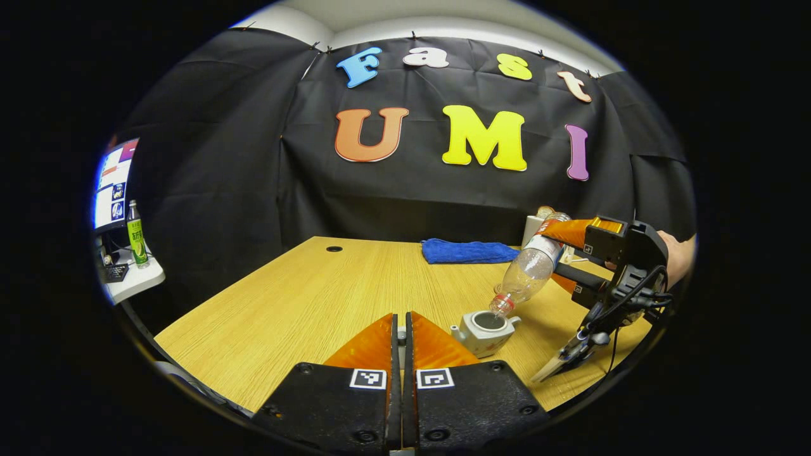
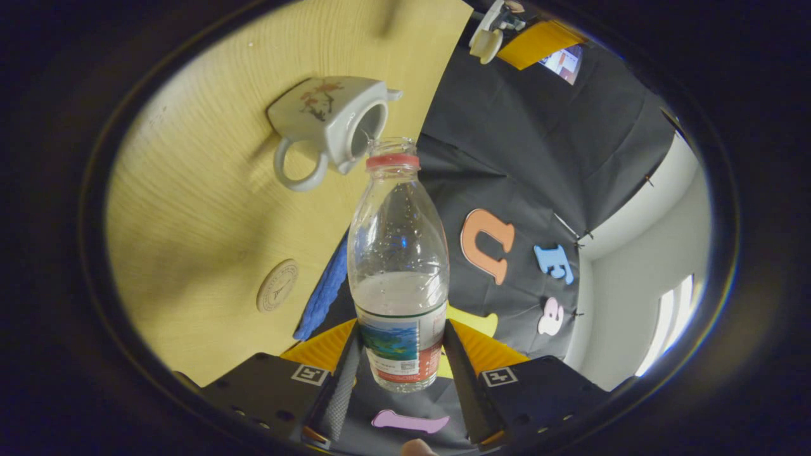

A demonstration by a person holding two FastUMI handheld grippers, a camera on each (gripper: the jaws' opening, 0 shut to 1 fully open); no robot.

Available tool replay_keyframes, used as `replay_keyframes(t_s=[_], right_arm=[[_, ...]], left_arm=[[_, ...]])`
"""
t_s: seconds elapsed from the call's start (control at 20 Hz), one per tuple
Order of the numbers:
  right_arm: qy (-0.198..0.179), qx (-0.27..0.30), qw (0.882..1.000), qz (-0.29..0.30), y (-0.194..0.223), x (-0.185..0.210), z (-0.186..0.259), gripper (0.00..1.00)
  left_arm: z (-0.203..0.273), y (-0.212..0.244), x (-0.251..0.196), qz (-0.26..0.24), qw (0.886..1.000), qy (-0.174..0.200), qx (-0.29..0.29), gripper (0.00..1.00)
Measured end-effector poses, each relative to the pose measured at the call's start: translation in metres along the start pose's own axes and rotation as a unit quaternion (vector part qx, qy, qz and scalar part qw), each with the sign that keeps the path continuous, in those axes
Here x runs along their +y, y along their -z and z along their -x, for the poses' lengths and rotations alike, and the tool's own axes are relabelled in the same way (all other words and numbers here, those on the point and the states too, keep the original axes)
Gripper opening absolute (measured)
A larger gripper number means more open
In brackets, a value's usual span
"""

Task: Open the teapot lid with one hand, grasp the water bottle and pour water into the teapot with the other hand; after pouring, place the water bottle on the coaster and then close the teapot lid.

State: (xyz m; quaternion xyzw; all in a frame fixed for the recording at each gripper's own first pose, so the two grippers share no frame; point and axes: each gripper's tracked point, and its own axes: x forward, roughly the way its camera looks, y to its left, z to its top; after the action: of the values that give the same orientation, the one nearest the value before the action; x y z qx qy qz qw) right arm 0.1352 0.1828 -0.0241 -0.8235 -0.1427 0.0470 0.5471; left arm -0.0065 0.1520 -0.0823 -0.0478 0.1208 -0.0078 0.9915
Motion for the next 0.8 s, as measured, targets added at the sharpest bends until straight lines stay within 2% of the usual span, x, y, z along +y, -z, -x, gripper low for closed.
replay_keyframes(t_s=[0.25, 0.8], right_arm=[[0.017, -0.003, 1.000, 0.026, -0.0011, -0.0084, -0.0010, 0.72], [0.024, -0.007, 0.999, 0.028, -0.0025, -0.0103, -0.0018, 0.73]], left_arm=[[0.0014, -0.0014, 0.0001, 0.001, 1.000, 0.000, -0.001, 0.03], [0.0005, -0.0020, 0.0007, 0.002, 1.000, -0.001, -0.002, 0.03]])
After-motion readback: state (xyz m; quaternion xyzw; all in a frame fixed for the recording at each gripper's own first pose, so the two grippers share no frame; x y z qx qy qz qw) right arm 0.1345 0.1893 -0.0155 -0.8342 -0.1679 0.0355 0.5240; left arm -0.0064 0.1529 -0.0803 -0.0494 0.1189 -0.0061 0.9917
